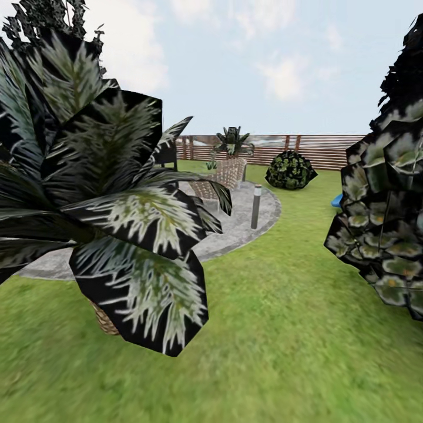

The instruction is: Take the three Easter eggs out of the wicker basket on the lawn in the garden, then place them on the lawn next to a single tree (choose any tree) so that all three eggs are next to the same tree and none are left in the basket.

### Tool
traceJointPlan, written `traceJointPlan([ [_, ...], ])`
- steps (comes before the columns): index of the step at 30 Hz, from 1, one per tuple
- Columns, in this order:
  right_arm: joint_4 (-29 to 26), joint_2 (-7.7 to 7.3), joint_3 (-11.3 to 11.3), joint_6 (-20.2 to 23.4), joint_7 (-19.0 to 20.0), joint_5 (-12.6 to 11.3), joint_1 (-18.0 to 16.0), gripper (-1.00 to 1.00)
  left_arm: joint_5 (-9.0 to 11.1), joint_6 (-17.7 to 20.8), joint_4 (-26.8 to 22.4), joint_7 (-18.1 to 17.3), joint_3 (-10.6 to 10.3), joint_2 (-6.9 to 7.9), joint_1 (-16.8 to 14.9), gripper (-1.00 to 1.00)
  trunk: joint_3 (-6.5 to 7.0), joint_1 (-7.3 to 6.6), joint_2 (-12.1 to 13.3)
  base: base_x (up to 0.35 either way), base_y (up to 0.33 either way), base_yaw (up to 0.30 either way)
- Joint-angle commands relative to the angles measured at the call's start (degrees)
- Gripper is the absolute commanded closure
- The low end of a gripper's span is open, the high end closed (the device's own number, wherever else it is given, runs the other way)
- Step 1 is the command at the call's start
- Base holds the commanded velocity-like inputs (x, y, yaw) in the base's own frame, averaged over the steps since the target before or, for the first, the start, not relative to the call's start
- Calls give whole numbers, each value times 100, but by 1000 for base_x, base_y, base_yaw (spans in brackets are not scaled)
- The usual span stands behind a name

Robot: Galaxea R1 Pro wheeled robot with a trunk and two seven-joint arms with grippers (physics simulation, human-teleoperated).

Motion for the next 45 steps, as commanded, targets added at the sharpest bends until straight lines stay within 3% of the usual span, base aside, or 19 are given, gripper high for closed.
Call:
traceJointPlan([
  [1, 4, 1, 1, -2, 1, 40, -4, -100, -4, -1, -11, 7, -2, -1, 3, -100, -5, 3, -2, 265, -241, 0],
  [33, 15, 58, -8, 39, -2, -18, -4, -100, -4, -3, -11, 7, -2, -1, 6, -100, -9, 3, -2, 265, -241, -146],
  [45, 15, 49, -8, 42, -2, 4, -3, -100, -4, -6, -11, 7, -2, 8, 7, -100, -9, 3, -2, 318, -39, -21],
])
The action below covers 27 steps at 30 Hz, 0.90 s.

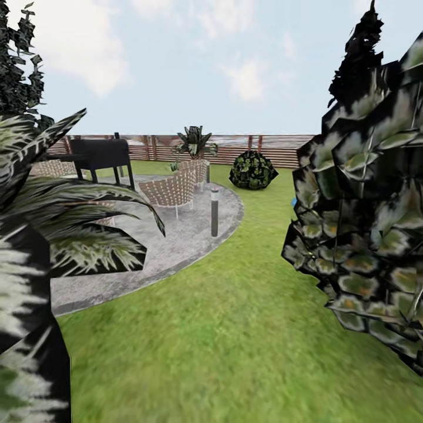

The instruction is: Take the three Easter eggs out of the wicker basket on the lawn in the garden, then place them on the lawn next to a single tree (choose any tree) so that all three eggs are next to the same tree and none are left in the basket.

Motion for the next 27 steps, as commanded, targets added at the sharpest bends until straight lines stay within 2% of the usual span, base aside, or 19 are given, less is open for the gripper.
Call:
traceJointPlan([
  [1, 4, -1, 1, 3, 2, 41, -5, -100, -4, -3, -11, 8, -1, -1, 3, -100, -5, 3, -2, 334, 0, 0],
  [8, 4, -1, 1, 3, 3, 45, -5, -100, -4, -3, -11, 8, -3, -1, 3, -100, -5, 3, -2, 331, -41, 0],
  [12, 88, 1, 2, -21, 3, 50, -5, -100, -4, 0, -11, 8, -2, -2, 2, -100, -5, 3, -2, 305, -190, -28],
  [18, 134, -1, 1, -32, -4, 52, -5, -100, -10, -1, -11, 8, -3, 0, 2, -100, -11, 3, -2, 288, -214, -191],
  [27, 136, -1, 1, -33, -1, 52, -5, -100, -13, -2, -11, 8, -3, 4, 3, -100, -11, 3, -2, 285, -216, -13],
])
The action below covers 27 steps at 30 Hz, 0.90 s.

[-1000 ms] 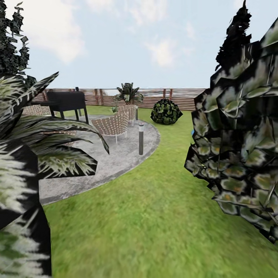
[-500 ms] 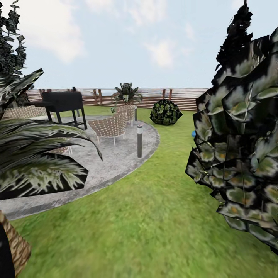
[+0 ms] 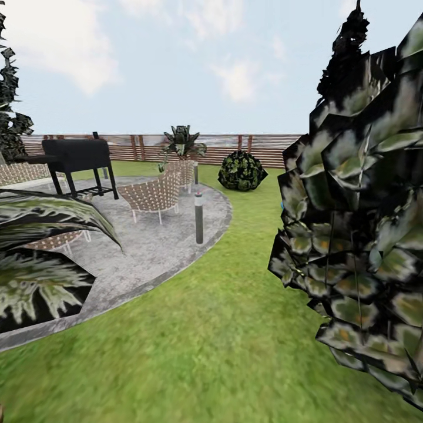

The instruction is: Take the three Easter eggs out of the wicker basket on the lawn in the garden, then place them on the lawn next to a single tree (choose any tree) so that all three eggs are next to the same tree and none are left in the basket.

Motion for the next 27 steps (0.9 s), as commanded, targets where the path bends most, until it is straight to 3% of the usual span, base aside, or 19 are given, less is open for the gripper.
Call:
traceJointPlan([
  [1, 12, -1, 1, -1, 1, 42, -8, -100, -5, 0, -12, 8, -2, 1, 4, -100, -4, 3, -2, 285, -216, 0],
  [13, 12, -1, 1, 15, -4, 37, -8, -100, -5, 2, -12, 8, 0, -3, 3, -100, -4, 3, -2, 287, -204, 15],
  [27, 12, -1, 1, 12, -4, 32, -8, -100, -5, -2, -12, 8, 0, 0, 5, -100, -4, 3, -2, 305, -143, 249],
])
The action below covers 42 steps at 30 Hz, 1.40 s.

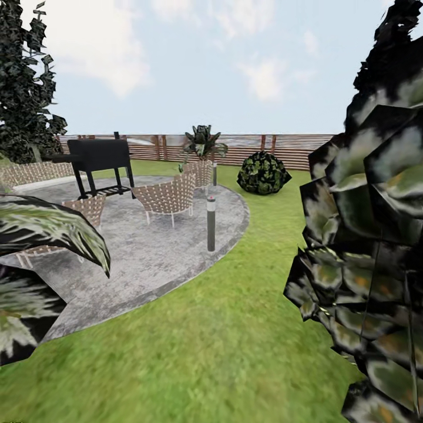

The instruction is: Take the three Easter eggs out of the wicker basket on the lawn in the garden, then place them on the lawn next to a single tree (choose any tree) so that all three eggs are next to the same tree and none are left in the basket.

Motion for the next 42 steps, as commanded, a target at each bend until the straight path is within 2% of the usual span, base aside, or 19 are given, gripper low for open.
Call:
traceJointPlan([
  [1, 12, -1, 1, 2, 0, 42, -8, -100, -5, -2, -12, 8, -1, -3, 3, -100, -4, 3, -2, 308, -138, 236],
  [33, 21, -1, 10, -12, 0, 58, -8, -100, -5, -5, -12, 1, -1, 2, 1, -100, -4, 3, -2, 330, -13, 12],
  [42, 21, -1, 1, -5, 0, 49, -8, -100, -5, -5, -12, 4, -7, 2, 4, -100, -4, 3, -2, 336, 0, 205],
])
